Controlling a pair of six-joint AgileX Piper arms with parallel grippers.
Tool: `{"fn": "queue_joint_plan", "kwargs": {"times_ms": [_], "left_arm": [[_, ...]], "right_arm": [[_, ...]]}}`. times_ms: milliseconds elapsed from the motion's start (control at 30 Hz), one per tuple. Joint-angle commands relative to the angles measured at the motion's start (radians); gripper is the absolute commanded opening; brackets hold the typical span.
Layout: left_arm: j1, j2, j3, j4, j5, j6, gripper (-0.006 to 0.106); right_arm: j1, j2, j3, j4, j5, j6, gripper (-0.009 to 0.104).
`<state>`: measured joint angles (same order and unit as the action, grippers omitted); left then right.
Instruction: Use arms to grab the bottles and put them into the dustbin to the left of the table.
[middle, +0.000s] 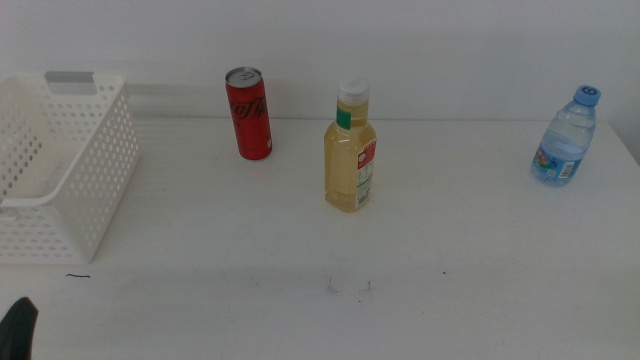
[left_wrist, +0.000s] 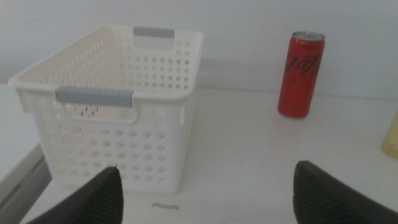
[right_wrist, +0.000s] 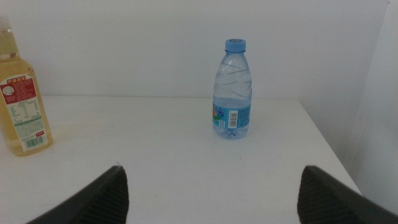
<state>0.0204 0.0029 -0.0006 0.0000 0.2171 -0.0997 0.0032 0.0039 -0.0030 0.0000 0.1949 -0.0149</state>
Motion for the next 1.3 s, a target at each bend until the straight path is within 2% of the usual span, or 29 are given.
{"fn": "queue_joint_plan", "kwargs": {"times_ms": [0,300,433,567,733,833,1067,1267], "left_arm": [[-0.019,0.022,0.001,0.0,-0.052,-0.003,0.094],[-0.175,0.715,0.001,0.023,-0.772,-0.003,0.094],[-0.191,1.023,0.001,0.054,-1.048,-0.003,0.094],[-0.191,1.219,0.001,0.059,-1.262,-0.003,0.094],[-0.191,1.307,0.001,0.053,-1.344,0.0,0.094],[-0.191,1.312,0.001,0.048,-1.353,0.05,0.094],[-0.191,1.312,0.001,0.056,-1.357,0.051,0.094],[-0.191,1.312,0.001,0.107,-1.407,0.051,0.094]], "right_arm": [[-0.004,-0.004,0.003,-0.009,-0.015,-0.008,0.093],[-0.004,-0.004,0.003,-0.009,-0.015,-0.008,0.093],[-0.004,-0.004,0.003,-0.009,-0.015,-0.008,0.093],[-0.004,-0.004,0.003,-0.009,-0.015,-0.008,0.093],[-0.004,-0.004,0.003,-0.009,-0.015,-0.008,0.093],[-0.004,-0.004,0.003,-0.009,-0.015,-0.008,0.093],[-0.004,-0.004,0.003,-0.009,-0.015,-0.008,0.093],[-0.004,-0.004,0.003,-0.009,-0.015,-0.008,0.093]]}}
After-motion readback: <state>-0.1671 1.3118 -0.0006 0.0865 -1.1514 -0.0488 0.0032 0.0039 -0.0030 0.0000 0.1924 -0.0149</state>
